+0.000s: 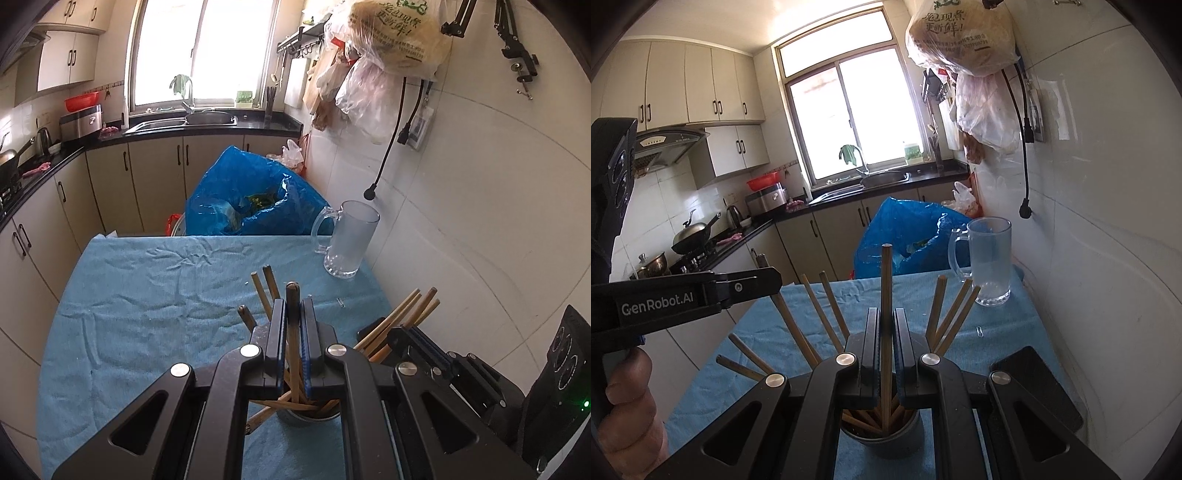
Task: Organize utensils
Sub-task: 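Lower the chopstick into the grey holder with the left tool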
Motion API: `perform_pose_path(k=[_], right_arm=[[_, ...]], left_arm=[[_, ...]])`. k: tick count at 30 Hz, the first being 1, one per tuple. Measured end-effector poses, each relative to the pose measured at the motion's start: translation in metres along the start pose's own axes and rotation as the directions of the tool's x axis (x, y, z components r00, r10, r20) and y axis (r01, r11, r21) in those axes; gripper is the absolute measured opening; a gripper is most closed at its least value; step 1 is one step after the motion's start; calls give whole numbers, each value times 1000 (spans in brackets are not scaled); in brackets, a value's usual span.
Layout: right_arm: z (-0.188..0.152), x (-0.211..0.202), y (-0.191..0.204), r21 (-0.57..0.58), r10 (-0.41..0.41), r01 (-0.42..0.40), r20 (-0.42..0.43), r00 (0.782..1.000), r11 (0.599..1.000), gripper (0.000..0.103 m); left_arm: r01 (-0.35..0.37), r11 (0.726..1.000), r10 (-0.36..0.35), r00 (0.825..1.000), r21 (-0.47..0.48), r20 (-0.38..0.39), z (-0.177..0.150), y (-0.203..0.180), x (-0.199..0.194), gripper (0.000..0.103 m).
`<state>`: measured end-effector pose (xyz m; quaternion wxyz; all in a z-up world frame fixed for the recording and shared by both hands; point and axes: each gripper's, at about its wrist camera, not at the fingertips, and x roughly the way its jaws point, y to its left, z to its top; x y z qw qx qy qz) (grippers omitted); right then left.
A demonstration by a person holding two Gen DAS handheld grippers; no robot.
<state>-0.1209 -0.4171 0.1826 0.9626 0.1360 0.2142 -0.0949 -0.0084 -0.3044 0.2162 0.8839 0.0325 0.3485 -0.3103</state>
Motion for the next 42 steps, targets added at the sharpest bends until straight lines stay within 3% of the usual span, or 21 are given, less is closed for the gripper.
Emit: perform_pose_path(k=[20, 42], right_arm=[[-8, 15, -5, 9, -10, 11, -43, 999, 1000, 7], [-7, 15, -10, 22, -11, 12, -48, 999, 1000, 8]], left_arm=[[-15, 1000, 13, 999, -22, -52, -4, 7, 22, 8], [-25, 999, 23, 998, -32, -59, -4, 12, 26, 8]])
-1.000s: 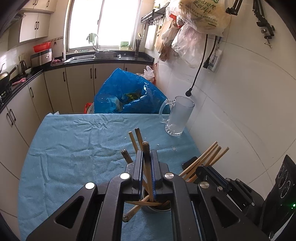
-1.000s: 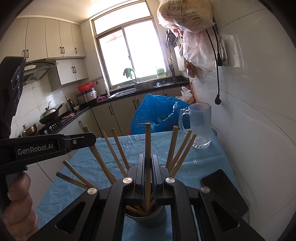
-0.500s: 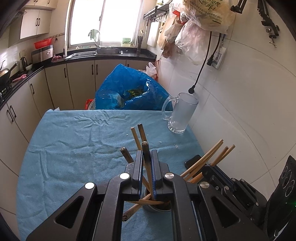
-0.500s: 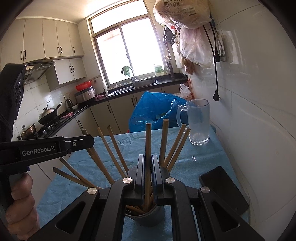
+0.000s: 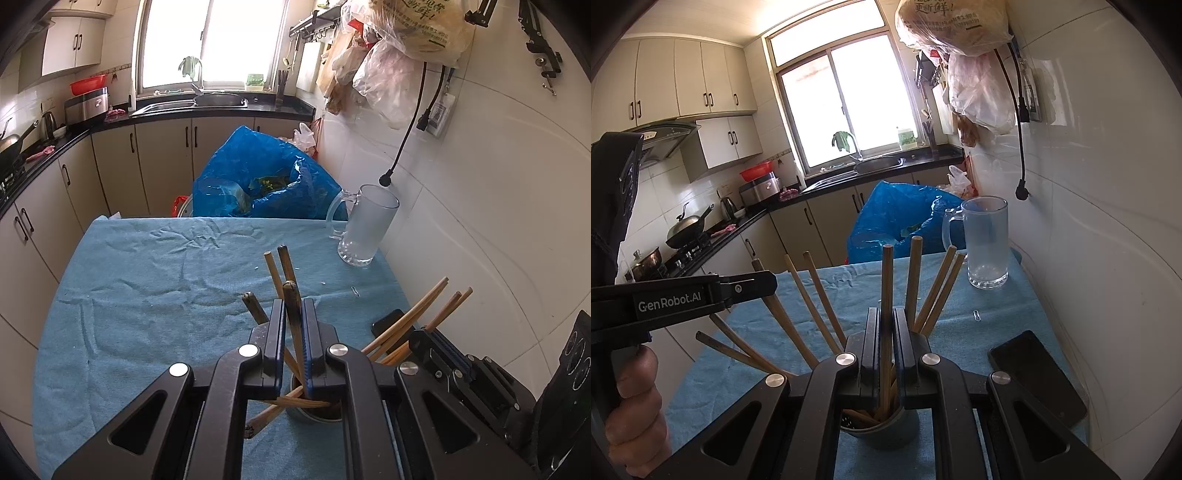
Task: Organize utensils
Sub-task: 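Lower the chopstick into the grey holder with the left tool, then open the left tool to release the chopstick into the holder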
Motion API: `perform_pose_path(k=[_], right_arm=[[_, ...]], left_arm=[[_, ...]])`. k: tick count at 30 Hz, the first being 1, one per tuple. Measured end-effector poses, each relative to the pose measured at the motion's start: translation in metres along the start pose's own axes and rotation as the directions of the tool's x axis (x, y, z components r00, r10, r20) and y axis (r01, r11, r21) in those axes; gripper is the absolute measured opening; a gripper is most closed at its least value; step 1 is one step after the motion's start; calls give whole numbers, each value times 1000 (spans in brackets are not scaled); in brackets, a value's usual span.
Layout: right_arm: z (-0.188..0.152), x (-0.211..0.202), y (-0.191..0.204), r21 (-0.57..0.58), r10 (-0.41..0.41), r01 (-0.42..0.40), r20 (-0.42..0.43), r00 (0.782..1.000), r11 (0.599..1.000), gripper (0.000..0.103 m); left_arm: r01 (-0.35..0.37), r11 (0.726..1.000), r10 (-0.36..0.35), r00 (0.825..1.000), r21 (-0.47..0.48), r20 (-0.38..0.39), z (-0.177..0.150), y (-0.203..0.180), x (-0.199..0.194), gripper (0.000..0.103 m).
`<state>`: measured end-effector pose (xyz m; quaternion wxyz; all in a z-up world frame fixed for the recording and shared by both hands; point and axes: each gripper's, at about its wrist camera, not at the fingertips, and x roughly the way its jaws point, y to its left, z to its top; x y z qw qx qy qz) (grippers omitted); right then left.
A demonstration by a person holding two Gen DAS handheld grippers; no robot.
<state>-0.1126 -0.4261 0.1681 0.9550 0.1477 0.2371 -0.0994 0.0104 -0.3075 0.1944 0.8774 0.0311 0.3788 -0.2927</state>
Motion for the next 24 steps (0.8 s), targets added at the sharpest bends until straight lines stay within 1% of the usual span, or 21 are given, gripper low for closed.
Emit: perform_pose_path(k=[15, 17, 18, 19, 24], right_arm=[[0, -6, 0, 12, 4, -4, 8, 1000, 1000, 8], [1, -7, 2, 9, 1, -1, 11, 1000, 1000, 9], [0, -8, 3, 8, 1, -1, 12, 1000, 1000, 10], [1, -8, 3, 9, 1, -1, 13, 1000, 1000, 13], [0, -11, 4, 11, 0, 0, 14, 1000, 1000, 21]], left_arm=[[12, 1000, -13, 1000, -13, -16, -1, 4, 2, 8], [11, 1000, -11, 1000, -14, -13, -1, 4, 2, 13], [11, 1000, -11, 1000, -16, -8, 0, 4, 1, 19], [11, 1000, -11, 1000, -16, -4, 0, 4, 0, 21], [14, 1000, -14, 1000, -12, 5, 1, 2, -4, 22]])
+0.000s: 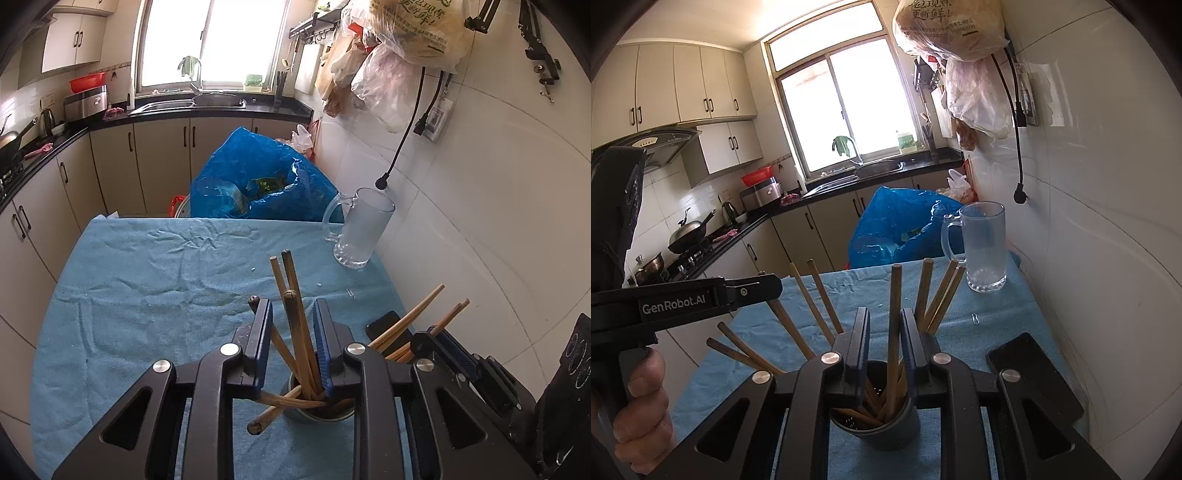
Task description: Organize utensils
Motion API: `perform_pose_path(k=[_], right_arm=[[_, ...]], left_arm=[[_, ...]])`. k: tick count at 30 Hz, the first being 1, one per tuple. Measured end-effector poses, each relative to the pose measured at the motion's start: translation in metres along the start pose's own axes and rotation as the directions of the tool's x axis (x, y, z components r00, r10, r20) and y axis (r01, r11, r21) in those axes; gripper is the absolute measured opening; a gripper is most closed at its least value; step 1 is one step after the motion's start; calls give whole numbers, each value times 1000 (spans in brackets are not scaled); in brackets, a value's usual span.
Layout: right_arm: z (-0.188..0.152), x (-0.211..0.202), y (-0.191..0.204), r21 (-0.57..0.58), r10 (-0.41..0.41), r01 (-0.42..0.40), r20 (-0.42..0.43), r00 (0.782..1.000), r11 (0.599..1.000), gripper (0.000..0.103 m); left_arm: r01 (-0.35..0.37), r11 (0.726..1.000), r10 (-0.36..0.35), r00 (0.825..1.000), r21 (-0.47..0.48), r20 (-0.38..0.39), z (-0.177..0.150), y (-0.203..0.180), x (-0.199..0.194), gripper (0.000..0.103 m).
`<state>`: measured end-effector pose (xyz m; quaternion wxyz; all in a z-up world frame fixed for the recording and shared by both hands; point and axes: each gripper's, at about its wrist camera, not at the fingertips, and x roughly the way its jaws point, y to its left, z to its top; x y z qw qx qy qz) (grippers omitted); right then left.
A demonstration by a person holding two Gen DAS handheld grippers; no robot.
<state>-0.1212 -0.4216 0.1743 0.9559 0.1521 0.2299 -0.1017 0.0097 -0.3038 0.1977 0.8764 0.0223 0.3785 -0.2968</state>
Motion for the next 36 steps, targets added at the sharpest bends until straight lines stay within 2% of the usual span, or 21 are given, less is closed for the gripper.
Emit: perform_pose_path(k=[3, 5, 7, 11, 15, 17, 19, 23, 25, 30, 36], right_arm=[[0, -2, 0, 1, 3, -3, 1, 1000, 1000, 30], [1, -4, 1, 0, -1, 1, 2, 1000, 1000, 44], [0, -7, 2, 0, -10, 10, 9, 1000, 1000, 52], [1, -15, 4, -4, -15, 15, 22, 1000, 1000, 55], [2, -24, 5, -9, -18, 18, 41, 999, 1000, 62], [3, -28, 5, -13, -19, 20, 51, 999, 1000, 70], [4, -32, 7, -18, -24, 25, 60, 998, 1000, 76], [4, -41, 13, -35, -40, 43, 75, 996, 998, 90], [3, -45, 15, -41, -45, 49, 77, 996, 998, 92], [-2, -54, 20, -52, -59, 63, 75, 995, 997, 94], [-15, -68, 22, -39, -74, 76, 65, 995, 996, 95]], left_arm=[[5, 1000, -5, 1000, 1, 3, 0, 0, -3, 30], [0, 1000, 0, 1000, -2, 12, 0, 0, -5, 32], [-6, 1000, 6, 1000, -8, 18, 1, 0, -8, 32], [-12, 1000, 13, 999, -28, 51, 3, 3, -20, 37], [-26, 999, 30, 995, -46, 93, 3, 8, -37, 50], [-34, 998, 39, 993, -52, 111, 3, 9, -45, 55], [-43, 997, 50, 991, -57, 127, 2, 11, -53, 67], [-86, 995, 95, 981, -57, 167, -1, 14, -68, 75], [-88, 994, 97, 980, -58, 175, -3, 16, -75, 79], [-96, 993, 107, 975, -66, 197, -10, 21, -91, 83], [-115, 992, 125, 969, -57, 213, -38, 26, -110, 85]])
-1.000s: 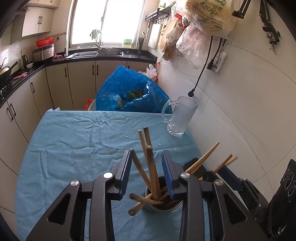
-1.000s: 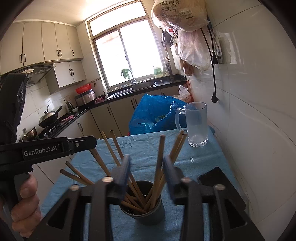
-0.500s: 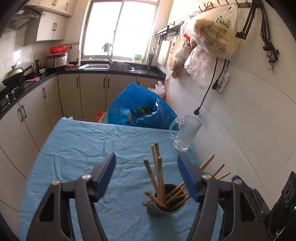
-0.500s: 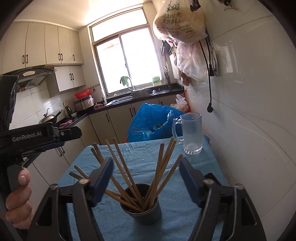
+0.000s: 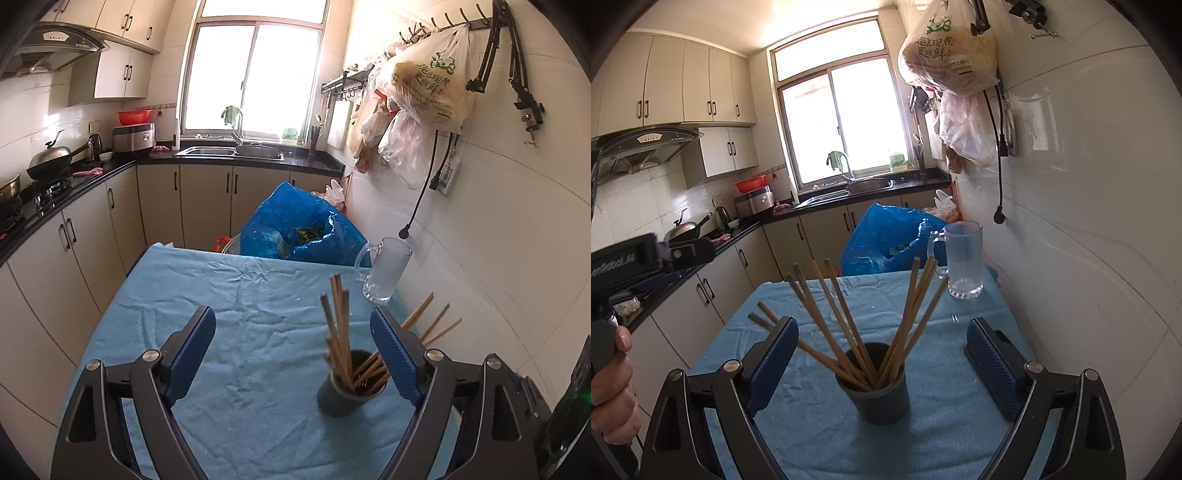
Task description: Organize utensils
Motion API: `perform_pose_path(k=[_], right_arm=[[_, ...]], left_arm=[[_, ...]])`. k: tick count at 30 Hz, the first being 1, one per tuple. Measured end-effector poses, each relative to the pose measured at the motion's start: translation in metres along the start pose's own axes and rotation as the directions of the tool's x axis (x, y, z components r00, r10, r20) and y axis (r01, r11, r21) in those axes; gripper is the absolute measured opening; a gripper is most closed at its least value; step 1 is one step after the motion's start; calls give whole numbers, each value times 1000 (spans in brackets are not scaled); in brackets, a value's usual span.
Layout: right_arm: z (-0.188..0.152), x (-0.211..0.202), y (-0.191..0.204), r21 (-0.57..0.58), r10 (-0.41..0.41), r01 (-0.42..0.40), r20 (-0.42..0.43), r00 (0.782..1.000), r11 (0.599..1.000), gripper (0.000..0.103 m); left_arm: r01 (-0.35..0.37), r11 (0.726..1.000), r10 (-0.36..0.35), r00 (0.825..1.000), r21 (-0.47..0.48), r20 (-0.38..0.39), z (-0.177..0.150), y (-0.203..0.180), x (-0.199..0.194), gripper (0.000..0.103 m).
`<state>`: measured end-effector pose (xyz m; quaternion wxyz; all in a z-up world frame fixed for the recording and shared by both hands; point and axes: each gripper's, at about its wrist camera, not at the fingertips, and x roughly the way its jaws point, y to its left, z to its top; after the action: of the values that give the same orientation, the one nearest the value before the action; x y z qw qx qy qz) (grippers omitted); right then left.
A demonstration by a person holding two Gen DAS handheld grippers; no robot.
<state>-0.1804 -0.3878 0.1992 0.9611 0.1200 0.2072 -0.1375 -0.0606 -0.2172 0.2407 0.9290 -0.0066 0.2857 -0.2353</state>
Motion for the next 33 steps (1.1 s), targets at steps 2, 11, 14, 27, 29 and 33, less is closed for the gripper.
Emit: perform_pose_path(k=[2, 11, 14, 27, 29, 33], right_arm=[[-5, -6, 1, 2, -7, 7, -6, 1000, 1000, 96], [-39, -46, 14, 0, -53, 53, -8, 999, 999, 98], [-54, -60, 21, -15, -92, 91, -5, 996, 996, 98], [-110, -103, 24, 15, -186, 188, -59, 981, 982, 98], [-115, -110, 27, 11, -196, 197, -58, 979, 980, 98], [-120, -128, 30, 9, -208, 209, -41, 977, 978, 98]], left_arm=[[-8, 1000, 8, 1000, 5, 4, -12, 3, -8, 87], [-62, 998, 62, 998, 22, -15, -72, 19, -39, 96], [-93, 995, 94, 995, 32, -23, -94, 24, -46, 97], [-158, 981, 166, 984, 116, -63, -158, 24, -81, 100], [-170, 978, 181, 980, 124, -80, -167, 22, -85, 100], [-200, 974, 211, 972, 110, -104, -181, 20, -95, 100]])
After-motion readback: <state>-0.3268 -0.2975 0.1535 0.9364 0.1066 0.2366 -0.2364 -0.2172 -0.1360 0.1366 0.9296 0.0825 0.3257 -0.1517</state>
